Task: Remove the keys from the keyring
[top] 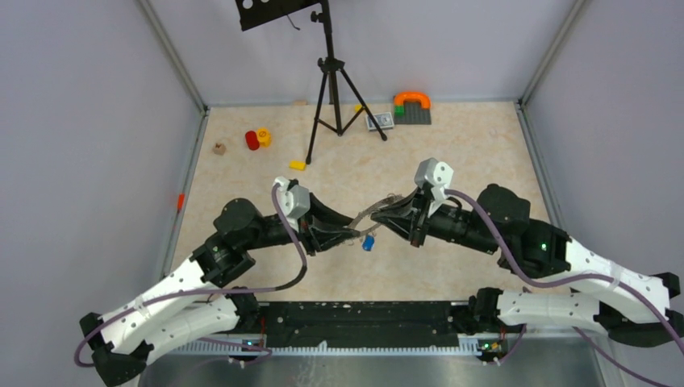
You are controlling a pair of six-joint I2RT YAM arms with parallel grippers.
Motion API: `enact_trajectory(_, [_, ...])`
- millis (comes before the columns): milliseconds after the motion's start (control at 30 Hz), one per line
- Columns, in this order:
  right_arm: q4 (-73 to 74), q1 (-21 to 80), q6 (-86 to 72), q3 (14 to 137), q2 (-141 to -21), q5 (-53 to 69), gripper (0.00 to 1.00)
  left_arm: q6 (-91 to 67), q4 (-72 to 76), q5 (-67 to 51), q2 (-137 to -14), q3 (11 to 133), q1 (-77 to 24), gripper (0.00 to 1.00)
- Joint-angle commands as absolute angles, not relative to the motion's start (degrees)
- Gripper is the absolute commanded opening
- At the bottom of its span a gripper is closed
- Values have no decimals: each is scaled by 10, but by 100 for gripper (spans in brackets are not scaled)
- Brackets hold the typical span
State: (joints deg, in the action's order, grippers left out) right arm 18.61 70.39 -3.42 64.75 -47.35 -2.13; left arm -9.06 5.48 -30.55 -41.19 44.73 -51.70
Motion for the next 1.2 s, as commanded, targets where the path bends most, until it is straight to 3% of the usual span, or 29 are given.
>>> enact_trajectory(0, [221, 704, -23, 700, -473, -33, 0, -98, 71, -325, -412, 445, -517, 37])
enact_trajectory(133, [232, 704, -27, 698, -470, -34, 0, -99, 70, -320, -400, 446, -517, 53])
enact_trajectory(333, [256, 704, -37, 700, -476, -34, 0, -104, 70, -308, -390, 458, -517, 64])
enact_trajectory(867, [430, 704, 20, 792, -523, 18, 0, -133, 90, -303, -418, 463, -517, 70])
enact_trajectory(1167, [438, 704, -13, 808, -552, 18, 0, -145, 129, -330, -446, 473, -517, 71])
